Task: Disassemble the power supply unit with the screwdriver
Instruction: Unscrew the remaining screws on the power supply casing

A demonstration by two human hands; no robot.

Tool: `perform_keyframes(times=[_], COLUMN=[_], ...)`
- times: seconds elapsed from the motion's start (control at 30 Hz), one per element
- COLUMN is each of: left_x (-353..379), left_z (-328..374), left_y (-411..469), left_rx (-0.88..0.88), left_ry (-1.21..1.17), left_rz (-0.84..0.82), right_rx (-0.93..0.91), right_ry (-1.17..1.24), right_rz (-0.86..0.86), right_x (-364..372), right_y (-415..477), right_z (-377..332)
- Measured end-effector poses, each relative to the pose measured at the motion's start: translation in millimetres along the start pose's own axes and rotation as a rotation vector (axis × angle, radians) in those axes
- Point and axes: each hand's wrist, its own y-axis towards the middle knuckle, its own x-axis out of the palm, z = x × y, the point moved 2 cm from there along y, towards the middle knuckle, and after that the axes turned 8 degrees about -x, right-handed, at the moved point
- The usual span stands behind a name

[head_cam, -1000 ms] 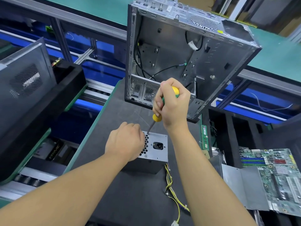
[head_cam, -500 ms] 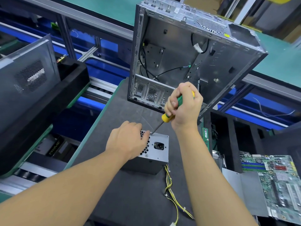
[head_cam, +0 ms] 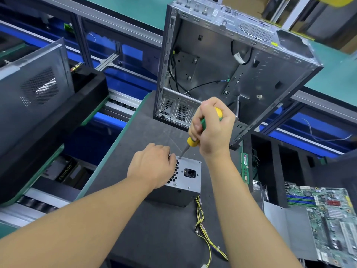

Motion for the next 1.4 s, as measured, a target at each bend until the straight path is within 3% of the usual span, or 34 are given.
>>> perform_keyframes(times=[0.47, 1.17, 1.3, 1.4], left_x=[-2, -3, -9, -9], left_z=[3, 5, 7, 6], left_y=[1, 3, 0, 1], left_rx=[-0.028, -0.024, 0.170, 0.284], left_ry=[0.027, 0.062, 0.042, 0.027], left_rz=[-0.036, -0.078, -0.006, -0.063], right_rx=[0.056, -0.026, -0.010, 0.036], right_ry=[-0.059, -0.128, -0.110, -0.067], right_rz=[-0.271, -0.346, -0.332, -0.280], right_x=[14, 22, 25, 22], right_y=[-11, -30, -29, -19], right_z=[-5, -12, -9, -7])
